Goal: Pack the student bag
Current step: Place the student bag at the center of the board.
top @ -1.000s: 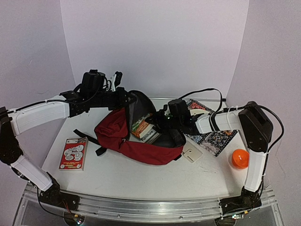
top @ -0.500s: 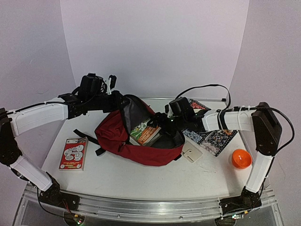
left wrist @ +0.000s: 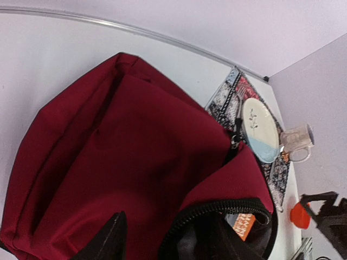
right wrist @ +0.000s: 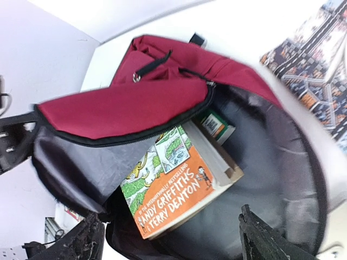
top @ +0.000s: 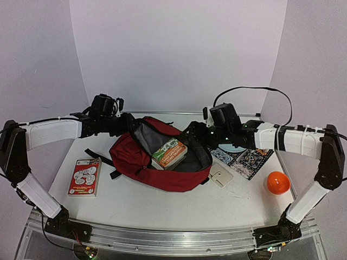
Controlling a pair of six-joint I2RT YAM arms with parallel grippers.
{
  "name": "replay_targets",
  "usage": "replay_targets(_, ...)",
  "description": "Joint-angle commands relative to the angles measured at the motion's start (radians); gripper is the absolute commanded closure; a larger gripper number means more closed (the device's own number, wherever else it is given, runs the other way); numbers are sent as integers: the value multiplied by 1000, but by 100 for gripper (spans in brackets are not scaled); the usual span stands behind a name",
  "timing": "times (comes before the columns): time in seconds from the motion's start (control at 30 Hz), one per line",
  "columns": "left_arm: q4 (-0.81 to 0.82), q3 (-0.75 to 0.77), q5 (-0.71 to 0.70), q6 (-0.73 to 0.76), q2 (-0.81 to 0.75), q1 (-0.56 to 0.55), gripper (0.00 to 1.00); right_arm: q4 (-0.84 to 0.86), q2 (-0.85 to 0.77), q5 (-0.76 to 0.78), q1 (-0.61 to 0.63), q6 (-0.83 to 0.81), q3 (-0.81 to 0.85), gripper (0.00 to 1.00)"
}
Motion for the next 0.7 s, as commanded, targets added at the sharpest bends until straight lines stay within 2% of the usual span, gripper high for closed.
replay_targets(0.0,-18,-14,-70,41,44,21,41,-25,-85,83,3,-92,-34,14)
replay_targets(0.17,-42,-14,-50,43,74,47,22,-25,-128,109,4,-140,-54,14)
replay_targets(0.37,-93,20,14,48,-14,78,1,-25,-152,122,3,-181,-64,14)
replay_targets(0.67,-301,6,-61,74,-148,153,1,-25,-183,141,3,-230,-81,14)
